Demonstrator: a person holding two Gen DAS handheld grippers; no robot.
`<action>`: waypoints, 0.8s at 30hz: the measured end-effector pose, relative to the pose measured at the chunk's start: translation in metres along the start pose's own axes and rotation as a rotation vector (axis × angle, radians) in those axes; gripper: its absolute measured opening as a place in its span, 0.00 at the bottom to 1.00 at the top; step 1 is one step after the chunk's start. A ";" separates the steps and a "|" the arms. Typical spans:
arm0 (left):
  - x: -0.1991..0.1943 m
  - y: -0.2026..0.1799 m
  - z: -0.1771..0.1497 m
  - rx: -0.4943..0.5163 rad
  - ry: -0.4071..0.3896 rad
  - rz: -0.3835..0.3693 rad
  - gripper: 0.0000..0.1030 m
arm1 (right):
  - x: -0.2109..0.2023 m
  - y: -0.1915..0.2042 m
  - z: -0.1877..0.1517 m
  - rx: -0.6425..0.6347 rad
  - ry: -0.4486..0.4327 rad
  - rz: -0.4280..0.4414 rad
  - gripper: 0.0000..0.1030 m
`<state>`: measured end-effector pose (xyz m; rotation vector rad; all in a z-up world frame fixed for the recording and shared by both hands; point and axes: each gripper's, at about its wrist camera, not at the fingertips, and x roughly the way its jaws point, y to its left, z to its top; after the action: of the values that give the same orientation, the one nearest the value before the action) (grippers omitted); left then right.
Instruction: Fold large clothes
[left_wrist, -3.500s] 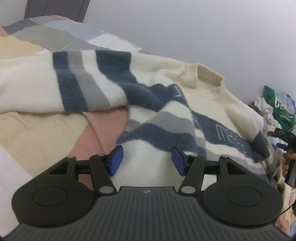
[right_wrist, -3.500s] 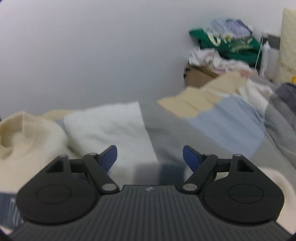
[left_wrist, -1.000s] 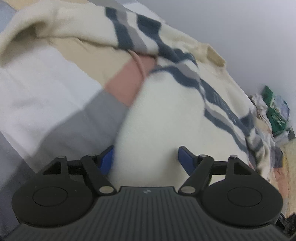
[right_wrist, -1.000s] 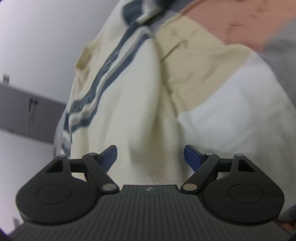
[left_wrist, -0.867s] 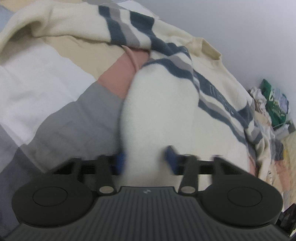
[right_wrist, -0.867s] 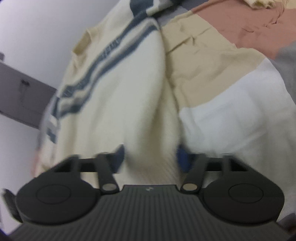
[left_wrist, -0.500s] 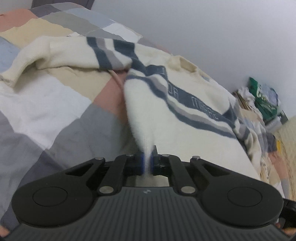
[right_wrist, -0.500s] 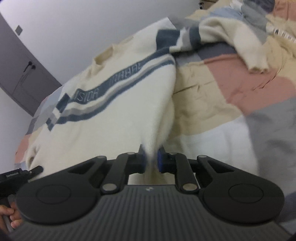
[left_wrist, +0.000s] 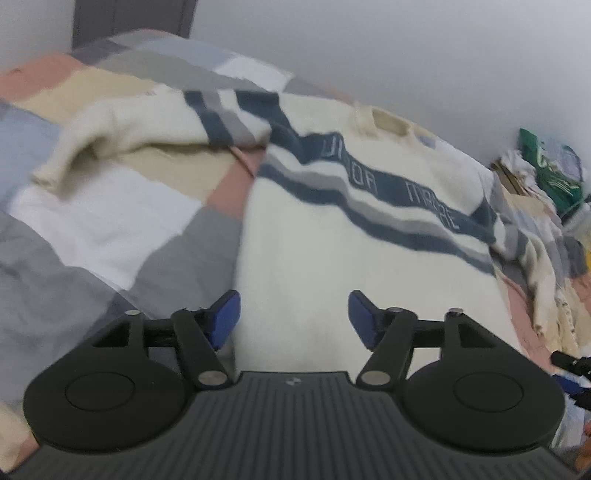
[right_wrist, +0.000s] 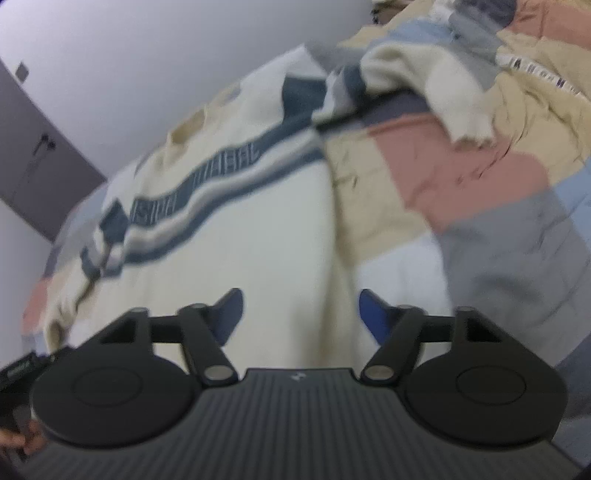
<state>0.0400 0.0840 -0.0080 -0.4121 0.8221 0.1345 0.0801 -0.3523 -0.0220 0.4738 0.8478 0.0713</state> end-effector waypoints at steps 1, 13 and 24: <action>-0.006 -0.005 0.002 -0.006 -0.003 0.008 0.78 | -0.001 -0.004 0.006 0.000 -0.016 -0.002 0.70; -0.077 -0.100 -0.001 0.151 -0.012 0.008 0.92 | 0.054 -0.097 0.106 0.153 -0.213 -0.154 0.70; -0.081 -0.176 -0.018 0.295 0.085 -0.009 0.93 | 0.131 -0.136 0.129 0.086 -0.161 -0.327 0.70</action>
<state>0.0212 -0.0803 0.0943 -0.1440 0.9078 -0.0133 0.2451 -0.4903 -0.1005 0.4104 0.7623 -0.3018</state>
